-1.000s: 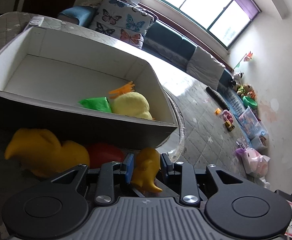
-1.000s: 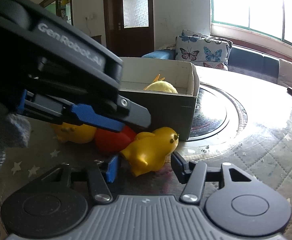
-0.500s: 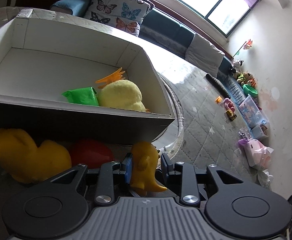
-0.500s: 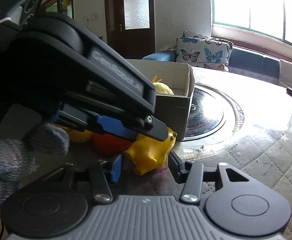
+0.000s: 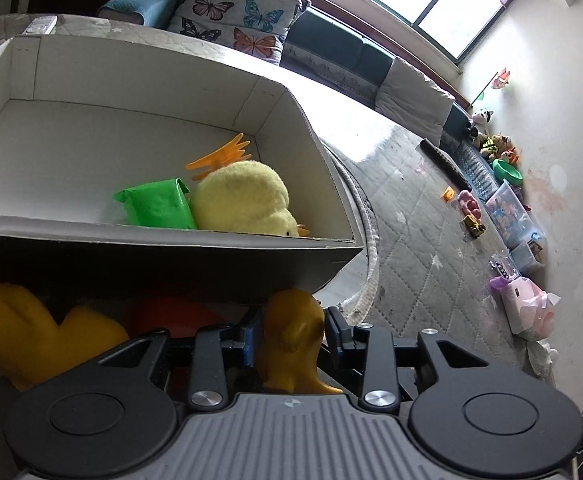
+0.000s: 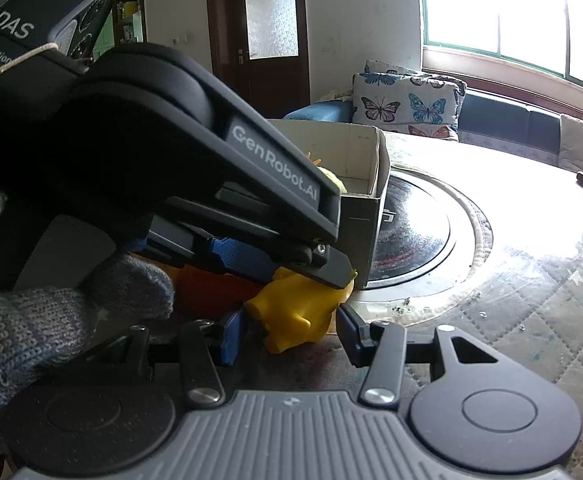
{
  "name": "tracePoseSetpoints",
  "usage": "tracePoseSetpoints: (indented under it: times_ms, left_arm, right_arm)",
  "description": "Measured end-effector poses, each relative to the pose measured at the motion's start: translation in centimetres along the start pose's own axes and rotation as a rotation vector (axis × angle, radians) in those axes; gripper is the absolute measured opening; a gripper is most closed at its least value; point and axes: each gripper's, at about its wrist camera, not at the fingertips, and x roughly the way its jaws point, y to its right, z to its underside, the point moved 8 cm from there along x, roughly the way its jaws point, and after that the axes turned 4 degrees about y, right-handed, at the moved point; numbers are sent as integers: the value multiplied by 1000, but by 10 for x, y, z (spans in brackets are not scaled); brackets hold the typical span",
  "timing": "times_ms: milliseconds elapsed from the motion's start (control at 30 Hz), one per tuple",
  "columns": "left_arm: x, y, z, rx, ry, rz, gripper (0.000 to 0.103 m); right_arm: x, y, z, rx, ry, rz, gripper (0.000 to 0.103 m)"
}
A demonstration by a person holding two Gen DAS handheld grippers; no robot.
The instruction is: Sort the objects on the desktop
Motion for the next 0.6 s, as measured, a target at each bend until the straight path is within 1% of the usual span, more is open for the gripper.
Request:
tracePoseSetpoints:
  times_ms: [167,267,600]
  left_arm:
    - [1,-1,1,-2,0,6,39]
    - [-3,-3,1,-14,6,7,38]
    - [-27,1,1,-30,50,28,38]
  right_arm:
    - [0,1,1,7,-2,1,48]
    - [-3,0,0,8,6,-6,43]
    - [-22,-10,-5,-20,48,-8,43]
